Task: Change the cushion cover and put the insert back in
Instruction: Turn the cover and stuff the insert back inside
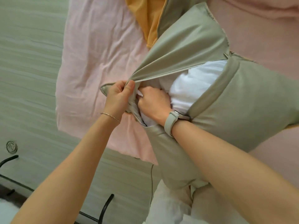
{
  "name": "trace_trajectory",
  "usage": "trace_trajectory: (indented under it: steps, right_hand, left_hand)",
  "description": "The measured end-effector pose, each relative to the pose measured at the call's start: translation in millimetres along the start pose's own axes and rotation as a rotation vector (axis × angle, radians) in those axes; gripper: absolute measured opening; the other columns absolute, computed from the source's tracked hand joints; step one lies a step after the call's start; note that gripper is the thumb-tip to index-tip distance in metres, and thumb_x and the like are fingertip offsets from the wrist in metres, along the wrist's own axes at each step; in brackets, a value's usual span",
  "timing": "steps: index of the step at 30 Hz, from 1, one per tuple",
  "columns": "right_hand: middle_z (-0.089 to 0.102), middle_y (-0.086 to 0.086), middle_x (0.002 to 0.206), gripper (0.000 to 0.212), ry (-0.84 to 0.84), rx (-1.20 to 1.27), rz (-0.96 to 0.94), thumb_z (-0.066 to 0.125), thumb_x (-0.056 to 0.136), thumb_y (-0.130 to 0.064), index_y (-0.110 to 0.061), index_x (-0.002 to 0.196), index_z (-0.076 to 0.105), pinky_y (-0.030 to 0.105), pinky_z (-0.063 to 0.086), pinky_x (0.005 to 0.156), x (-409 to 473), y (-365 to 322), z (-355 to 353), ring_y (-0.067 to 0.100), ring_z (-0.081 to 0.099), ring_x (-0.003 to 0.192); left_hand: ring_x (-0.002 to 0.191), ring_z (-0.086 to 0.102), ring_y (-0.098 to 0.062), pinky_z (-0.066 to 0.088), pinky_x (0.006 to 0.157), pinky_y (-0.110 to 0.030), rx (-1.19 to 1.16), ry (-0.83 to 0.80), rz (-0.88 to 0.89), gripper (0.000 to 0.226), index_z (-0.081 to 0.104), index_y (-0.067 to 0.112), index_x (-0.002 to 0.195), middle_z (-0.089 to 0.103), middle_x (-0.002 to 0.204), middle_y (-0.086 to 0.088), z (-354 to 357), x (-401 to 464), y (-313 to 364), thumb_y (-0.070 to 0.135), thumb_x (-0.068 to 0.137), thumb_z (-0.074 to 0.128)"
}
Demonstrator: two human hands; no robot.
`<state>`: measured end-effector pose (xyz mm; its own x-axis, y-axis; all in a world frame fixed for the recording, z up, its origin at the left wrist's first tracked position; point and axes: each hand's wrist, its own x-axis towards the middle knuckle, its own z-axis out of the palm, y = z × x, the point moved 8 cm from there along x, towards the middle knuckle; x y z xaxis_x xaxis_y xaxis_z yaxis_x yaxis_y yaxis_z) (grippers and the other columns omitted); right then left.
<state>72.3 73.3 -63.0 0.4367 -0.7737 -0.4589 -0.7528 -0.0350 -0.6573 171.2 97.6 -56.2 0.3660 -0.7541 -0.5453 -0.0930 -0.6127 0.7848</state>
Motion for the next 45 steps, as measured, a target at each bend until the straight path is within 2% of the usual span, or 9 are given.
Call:
trace_trajectory:
  steps: [8, 16, 20, 27, 33, 36, 38, 40, 45]
  right_hand:
    - [0.053, 0.007, 0.068, 0.041, 0.211, 0.370, 0.108, 0.046, 0.095, -0.020, -0.017, 0.055, 0.036, 0.038, 0.037, 0.067, -39.2, -9.4, -77.8, 0.031, 0.047, 0.075]
    - [0.063, 0.013, 0.099, 0.019, 0.151, -0.172, 0.195, 0.041, 0.095, -0.021, -0.015, 0.084, 0.055, 0.037, 0.036, 0.070, -78.2, 68.6, -91.4, 0.034, 0.053, 0.096]
    - [0.055, 0.012, 0.077, 0.010, 0.247, -0.441, -0.010, 0.066, 0.069, -0.005, -0.006, 0.079, 0.065, 0.030, 0.032, 0.051, -72.0, 76.1, -82.4, 0.033, 0.056, 0.074]
    - [0.053, 0.003, 0.058, 0.009, 0.453, -0.306, -0.126, 0.058, 0.059, -0.005, -0.011, 0.057, 0.052, 0.019, 0.012, 0.045, -90.2, 48.8, -100.5, 0.025, 0.054, 0.052]
    - [0.057, 0.008, 0.102, 0.027, 0.306, -0.434, -0.014, 0.046, 0.076, -0.014, -0.016, 0.094, 0.066, 0.035, 0.024, 0.072, -95.6, 52.2, -124.2, 0.033, 0.049, 0.097]
    - [0.050, 0.014, 0.129, 0.057, 0.341, -0.443, -0.333, 0.042, 0.065, -0.010, -0.014, 0.119, 0.060, 0.042, 0.029, 0.091, -105.3, 10.6, -126.6, 0.034, 0.043, 0.120]
    - [0.042, 0.014, 0.141, 0.064, 0.218, -0.432, -0.546, 0.043, 0.069, -0.018, -0.014, 0.132, 0.051, 0.044, 0.029, 0.100, -114.4, -5.5, -112.8, 0.031, 0.037, 0.131]
    - [0.043, 0.012, 0.141, 0.055, 0.152, -0.494, -0.597, 0.050, 0.081, -0.033, -0.021, 0.135, 0.049, 0.044, 0.030, 0.099, -115.5, 4.6, -104.3, 0.032, 0.038, 0.130]
    - [0.064, 0.004, 0.108, 0.027, 0.326, -0.660, -0.644, 0.042, 0.097, -0.037, -0.020, 0.110, 0.058, 0.038, 0.038, 0.077, -112.6, 43.3, -101.6, 0.027, 0.058, 0.105]
  left_hand:
    - [0.068, 0.048, -0.012, 0.041, 0.066, -0.023, -0.004, -0.035, 0.199, 0.018, 0.060, 0.017, 0.072, 0.054, 0.070, -0.005, 24.2, -11.5, 82.6, 0.033, 0.076, 0.057]
    - [0.057, 0.050, -0.003, 0.042, 0.059, -0.016, 0.020, -0.315, -0.013, 0.018, 0.060, 0.018, 0.069, 0.055, 0.065, 0.002, 119.7, -25.4, 39.3, 0.018, 0.087, 0.063]
    - [0.063, 0.050, -0.007, 0.042, 0.066, -0.023, 0.080, -0.160, 0.027, 0.018, 0.058, 0.021, 0.068, 0.056, 0.066, 0.004, 121.5, -17.5, 21.0, 0.018, 0.086, 0.062]
    - [0.074, 0.054, -0.011, 0.043, 0.071, -0.022, 0.142, 0.077, -0.007, 0.009, 0.062, 0.015, 0.078, 0.059, 0.073, 0.004, 59.8, 3.0, 7.4, 0.017, 0.086, 0.062]
    - [0.040, 0.052, -0.002, 0.043, 0.045, -0.015, -0.227, -0.221, -0.238, 0.023, 0.053, 0.008, 0.070, 0.056, 0.042, 0.009, 88.1, -4.6, 13.0, 0.013, 0.092, 0.055]
    - [0.071, 0.061, -0.020, 0.048, 0.062, -0.023, -0.167, -0.419, -0.291, 0.008, 0.057, 0.002, 0.089, 0.063, 0.067, -0.003, 123.3, -30.4, 7.3, 0.004, 0.082, 0.061]
    - [0.101, 0.053, -0.033, 0.048, 0.069, -0.016, -0.249, -0.354, -0.525, 0.037, 0.049, -0.008, 0.111, 0.060, 0.086, -0.003, 124.2, -43.4, -5.7, -0.010, 0.074, 0.046]
    - [0.082, 0.061, -0.028, 0.046, 0.054, -0.013, -0.208, -0.547, -0.381, 0.017, 0.055, -0.001, 0.100, 0.059, 0.068, 0.005, 132.3, -37.3, 16.8, -0.006, 0.087, 0.046]
    - [0.047, 0.057, -0.006, 0.046, 0.044, -0.015, -0.253, -0.485, -0.312, 0.011, 0.057, 0.011, 0.081, 0.061, 0.059, 0.003, 108.1, -26.3, 32.0, 0.012, 0.092, 0.054]
